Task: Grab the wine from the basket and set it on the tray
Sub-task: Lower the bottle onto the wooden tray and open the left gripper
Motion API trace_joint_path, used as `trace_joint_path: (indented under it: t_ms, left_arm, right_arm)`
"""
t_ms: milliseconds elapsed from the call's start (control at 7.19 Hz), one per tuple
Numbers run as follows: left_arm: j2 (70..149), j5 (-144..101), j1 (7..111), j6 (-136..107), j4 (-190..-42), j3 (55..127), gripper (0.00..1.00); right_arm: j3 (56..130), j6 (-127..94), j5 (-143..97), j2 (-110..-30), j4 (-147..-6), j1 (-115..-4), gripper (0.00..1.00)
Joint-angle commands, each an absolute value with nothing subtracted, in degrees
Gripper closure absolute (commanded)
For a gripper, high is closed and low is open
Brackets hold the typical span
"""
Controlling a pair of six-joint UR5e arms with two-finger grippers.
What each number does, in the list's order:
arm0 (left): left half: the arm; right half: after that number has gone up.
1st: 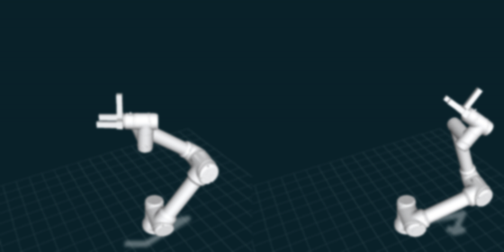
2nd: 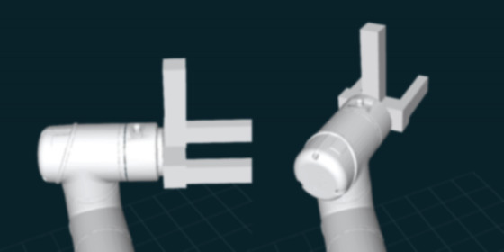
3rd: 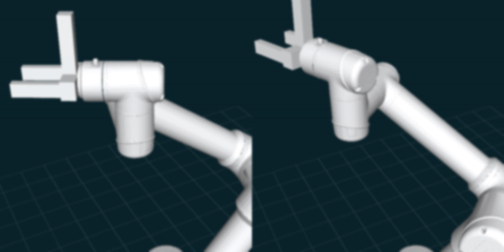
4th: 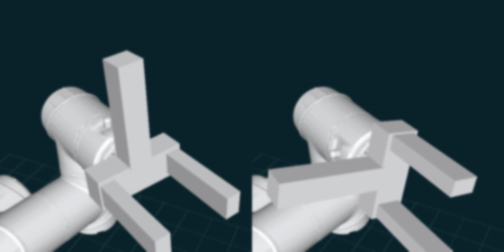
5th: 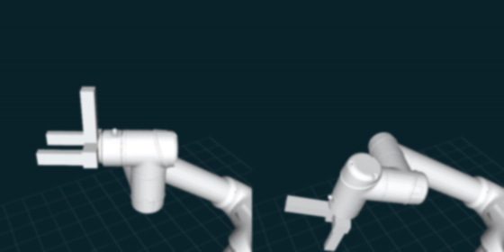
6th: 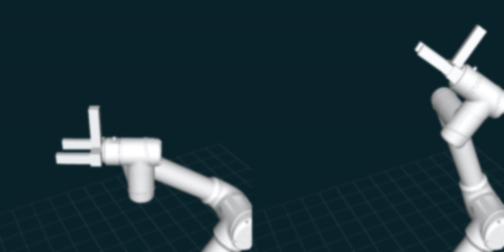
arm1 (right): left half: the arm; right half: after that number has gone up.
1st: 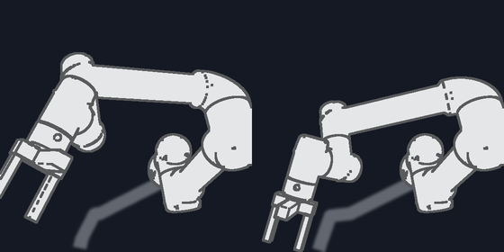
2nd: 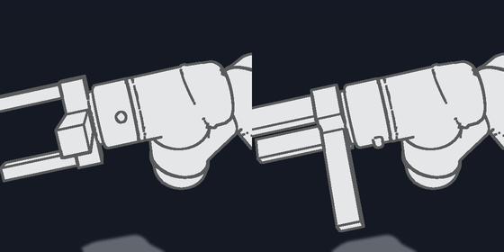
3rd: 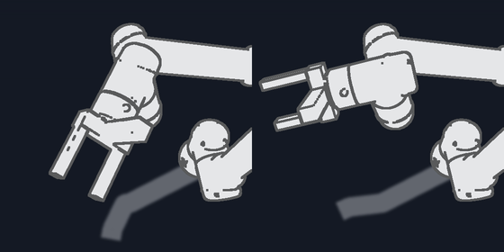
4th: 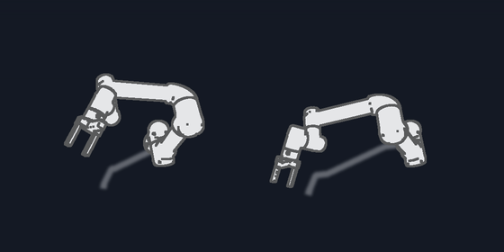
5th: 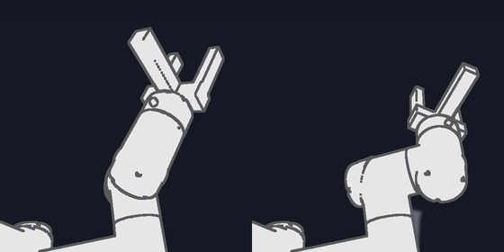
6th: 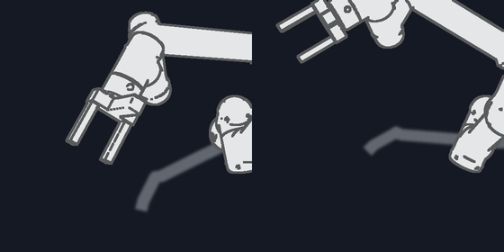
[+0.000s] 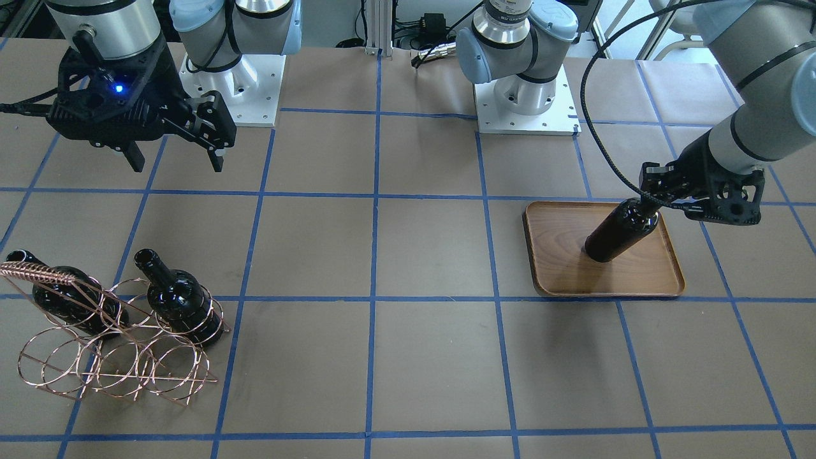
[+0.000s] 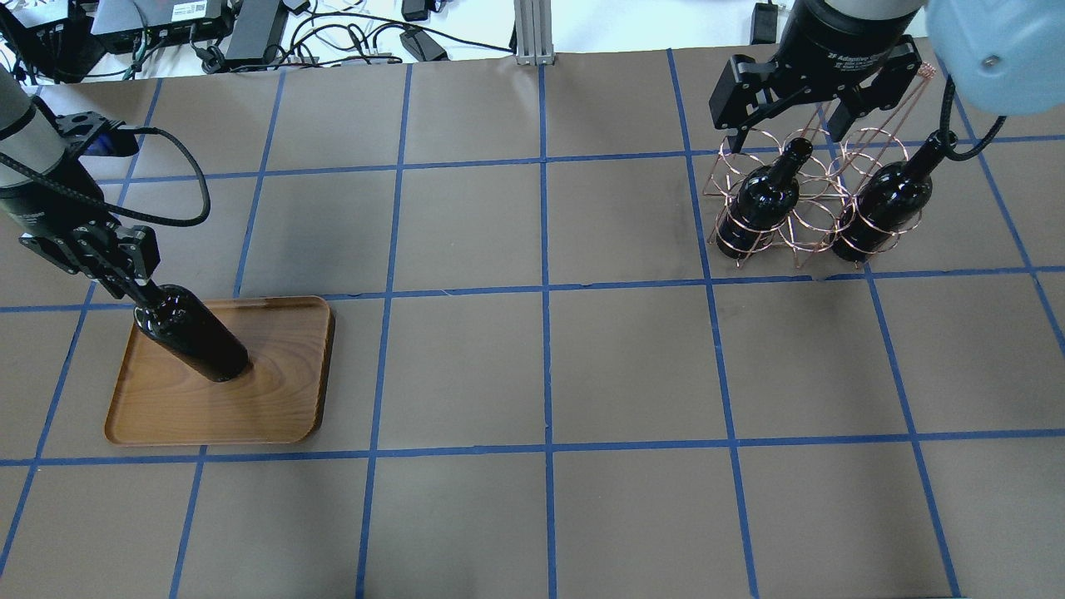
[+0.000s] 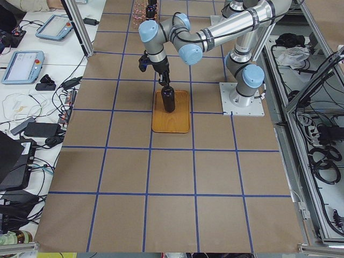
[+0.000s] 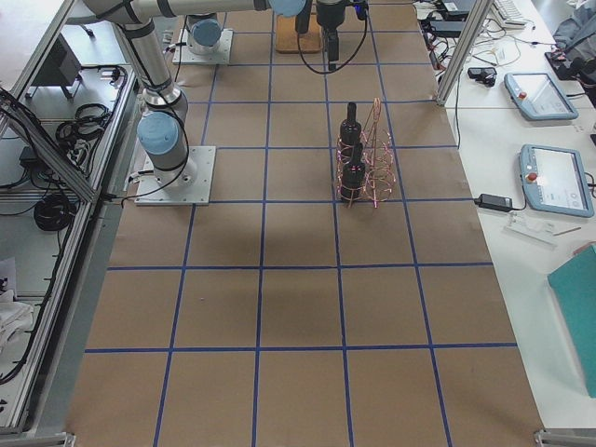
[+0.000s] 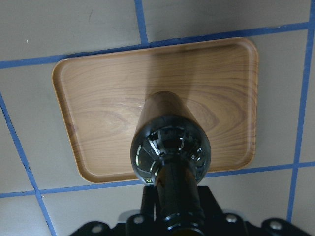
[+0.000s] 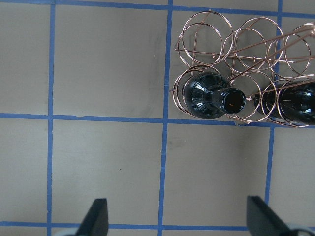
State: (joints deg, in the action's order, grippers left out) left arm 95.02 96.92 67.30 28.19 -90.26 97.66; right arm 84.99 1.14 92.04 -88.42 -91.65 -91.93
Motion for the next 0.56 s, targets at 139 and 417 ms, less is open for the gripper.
trace_joint_path:
  t_ms: [139,417]
  left_arm:
    - [94.31,98.52,66.89,27.95,-90.52,98.53,0.01]
    - [92.21,98.0,68.1,23.07,-92.02,95.82,0.0]
  right_arm:
    - [84.99,1.14,92.11,-88.42,-91.49,-91.93,0.0]
    - [84.99,1.14,92.11,-88.42,-91.67,-91.93,0.0]
